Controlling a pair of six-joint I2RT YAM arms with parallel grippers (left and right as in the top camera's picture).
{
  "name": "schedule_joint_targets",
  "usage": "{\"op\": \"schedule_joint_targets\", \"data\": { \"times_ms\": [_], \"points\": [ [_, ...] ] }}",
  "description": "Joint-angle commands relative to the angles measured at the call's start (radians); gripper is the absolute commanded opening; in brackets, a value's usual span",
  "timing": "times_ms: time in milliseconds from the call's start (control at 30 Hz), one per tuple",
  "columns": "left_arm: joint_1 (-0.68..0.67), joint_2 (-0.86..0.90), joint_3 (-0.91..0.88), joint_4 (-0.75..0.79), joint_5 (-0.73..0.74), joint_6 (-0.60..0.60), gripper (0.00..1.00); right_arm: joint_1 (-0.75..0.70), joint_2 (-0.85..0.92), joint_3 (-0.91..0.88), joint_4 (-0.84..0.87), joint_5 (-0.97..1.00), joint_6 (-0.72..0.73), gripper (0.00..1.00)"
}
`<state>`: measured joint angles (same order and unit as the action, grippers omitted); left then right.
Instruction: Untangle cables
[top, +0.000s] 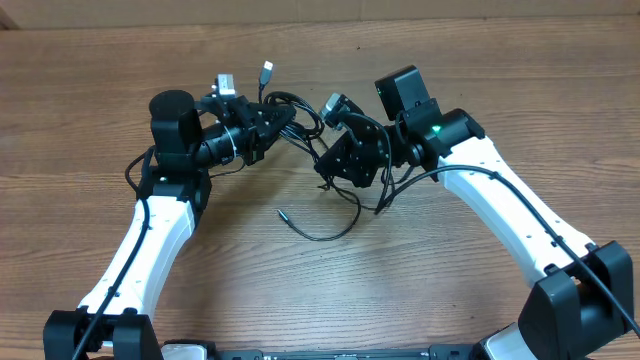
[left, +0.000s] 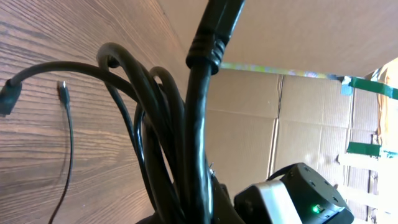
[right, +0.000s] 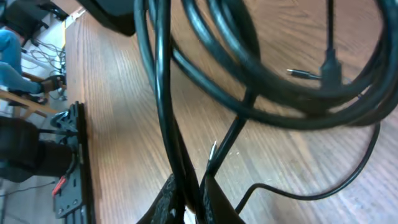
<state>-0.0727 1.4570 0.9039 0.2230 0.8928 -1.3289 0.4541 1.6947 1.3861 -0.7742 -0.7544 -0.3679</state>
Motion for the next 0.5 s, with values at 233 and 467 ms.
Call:
{"op": "schedule_joint_targets", "data": {
  "times_ms": [233, 467],
  "points": [
    [0.004, -0.021, 0.018, 0.013, -0.144, 0.016, 0.04, 0.011, 0.008, 0.021, -0.105, -0.184, 0.002, 0.04],
    [0.004, -0.021, 0.018, 0.012, -0.14, 0.016, 0.04, 0.011, 0.008, 0.021, -0.068, -0.17, 0.002, 0.24]
  ]
}}
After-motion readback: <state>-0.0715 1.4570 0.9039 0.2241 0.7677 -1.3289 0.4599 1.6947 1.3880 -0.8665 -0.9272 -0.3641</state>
